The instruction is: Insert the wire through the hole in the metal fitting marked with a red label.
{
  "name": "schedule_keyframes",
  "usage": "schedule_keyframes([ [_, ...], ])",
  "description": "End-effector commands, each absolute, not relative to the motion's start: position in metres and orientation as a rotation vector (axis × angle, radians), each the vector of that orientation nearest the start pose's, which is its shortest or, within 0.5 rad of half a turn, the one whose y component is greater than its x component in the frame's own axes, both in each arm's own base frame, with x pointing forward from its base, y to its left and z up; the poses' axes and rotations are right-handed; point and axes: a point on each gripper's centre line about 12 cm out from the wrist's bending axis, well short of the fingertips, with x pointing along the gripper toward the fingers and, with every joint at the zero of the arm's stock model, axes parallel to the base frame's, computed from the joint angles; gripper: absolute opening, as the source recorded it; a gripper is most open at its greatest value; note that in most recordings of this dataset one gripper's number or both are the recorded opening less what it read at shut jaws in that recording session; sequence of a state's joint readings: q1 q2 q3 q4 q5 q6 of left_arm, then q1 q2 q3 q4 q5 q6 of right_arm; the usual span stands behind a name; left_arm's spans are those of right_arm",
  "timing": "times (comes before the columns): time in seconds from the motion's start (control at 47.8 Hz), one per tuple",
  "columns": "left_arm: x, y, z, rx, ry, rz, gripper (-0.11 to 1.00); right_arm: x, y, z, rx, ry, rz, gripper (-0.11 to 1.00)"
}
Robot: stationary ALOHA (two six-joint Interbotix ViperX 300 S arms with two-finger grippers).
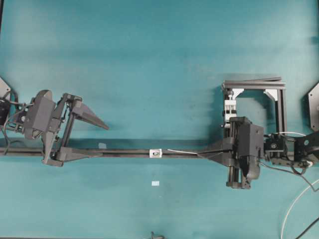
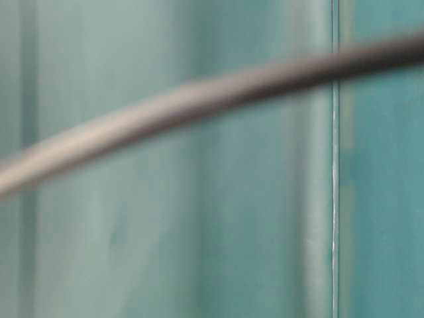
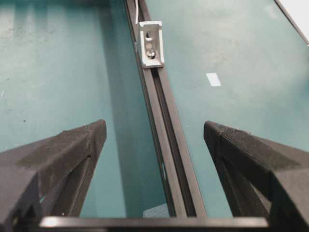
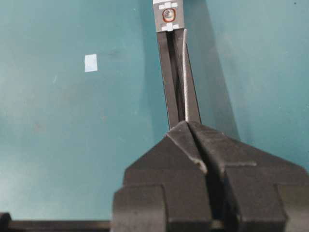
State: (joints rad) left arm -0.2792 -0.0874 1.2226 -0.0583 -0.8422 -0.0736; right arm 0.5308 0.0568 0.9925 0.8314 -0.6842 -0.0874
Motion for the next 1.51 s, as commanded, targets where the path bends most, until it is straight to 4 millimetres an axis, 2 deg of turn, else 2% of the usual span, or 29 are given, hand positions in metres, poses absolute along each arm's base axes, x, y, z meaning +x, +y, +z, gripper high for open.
schedule_keyframes([
  [0.0, 0.267, -0.073, 0.129, -0.068, 0.286, -0.223, 0.65, 0.303, 0.115, 0.115, 0.35, 0.445, -0.094, -0.01],
  [0.251, 0.269, -0.074, 0.126, -0.077, 0.315, -0.222, 0.65, 0.303, 0.116, 0.116, 0.351, 0.444, -0.094, -0.01],
  [0.335, 0.275, -0.076, 0.111, -0.089, 0.361, -0.215, 0.65, 0.304, 0.116, 0.116, 0.351, 0.443, -0.093, -0.01],
  [0.46, 0.296, -0.085, 0.095, -0.082, 0.361, -0.227, 0.65, 0.304, 0.116, 0.116, 0.351, 0.44, -0.094, -0.01],
  [0.628, 0.302, -0.087, 0.093, -0.078, 0.298, -0.233, 0.65, 0.305, 0.117, 0.117, 0.352, 0.436, -0.092, -0.01],
  [1.485, 0.307, -0.089, 0.092, -0.08, 0.294, -0.234, 0.64, 0.309, 0.119, 0.113, 0.34, 0.427, -0.098, -0.01],
])
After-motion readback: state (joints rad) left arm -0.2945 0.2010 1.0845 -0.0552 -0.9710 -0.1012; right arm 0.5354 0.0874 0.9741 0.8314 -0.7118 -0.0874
